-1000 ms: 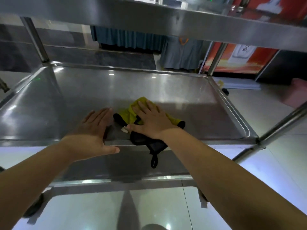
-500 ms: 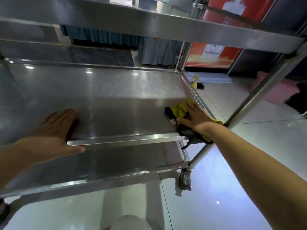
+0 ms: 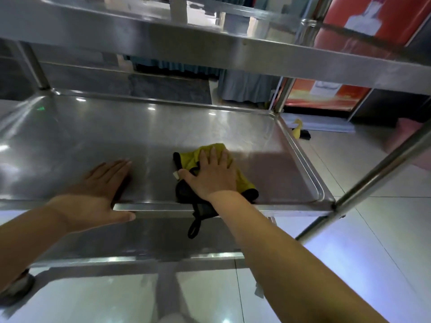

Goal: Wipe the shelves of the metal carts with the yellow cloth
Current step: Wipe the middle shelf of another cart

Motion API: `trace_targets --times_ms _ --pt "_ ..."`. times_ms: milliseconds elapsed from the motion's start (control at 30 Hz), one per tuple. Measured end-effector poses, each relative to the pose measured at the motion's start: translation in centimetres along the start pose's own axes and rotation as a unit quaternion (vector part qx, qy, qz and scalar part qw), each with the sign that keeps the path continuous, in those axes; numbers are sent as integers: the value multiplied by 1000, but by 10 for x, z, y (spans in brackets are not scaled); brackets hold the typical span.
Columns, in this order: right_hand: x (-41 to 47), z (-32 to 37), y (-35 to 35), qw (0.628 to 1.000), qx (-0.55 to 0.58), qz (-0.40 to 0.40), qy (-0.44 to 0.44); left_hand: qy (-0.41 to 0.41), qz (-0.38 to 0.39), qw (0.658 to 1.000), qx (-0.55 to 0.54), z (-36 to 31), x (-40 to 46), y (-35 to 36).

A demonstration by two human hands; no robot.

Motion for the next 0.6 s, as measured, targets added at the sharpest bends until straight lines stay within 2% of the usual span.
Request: trace_targets --times_ms 133,300,500,600 --pt "-1 41 5 998 13 2 -62 -23 18 1000 -3 0 1 -3" --pt "9 2 -1 994 27 -5 -105 -19 9 999 -39 -5 -2 -9" --pt "42 -128 -14 999 39 -26 28 -10 22 1000 -16 -17 6 -17" --pt "50 -177 -21 993 42 -25 108 -20 34 998 -54 -21 6 -12"
Point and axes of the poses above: each hand's wrist, its own x-axis towards the middle knuckle, its own y-axis out of the palm, z = x × y, the point moved 6 cm from there along x, towards the middle knuckle, and after that the axes turned 15 degrees about y, right-handed, at the moved point
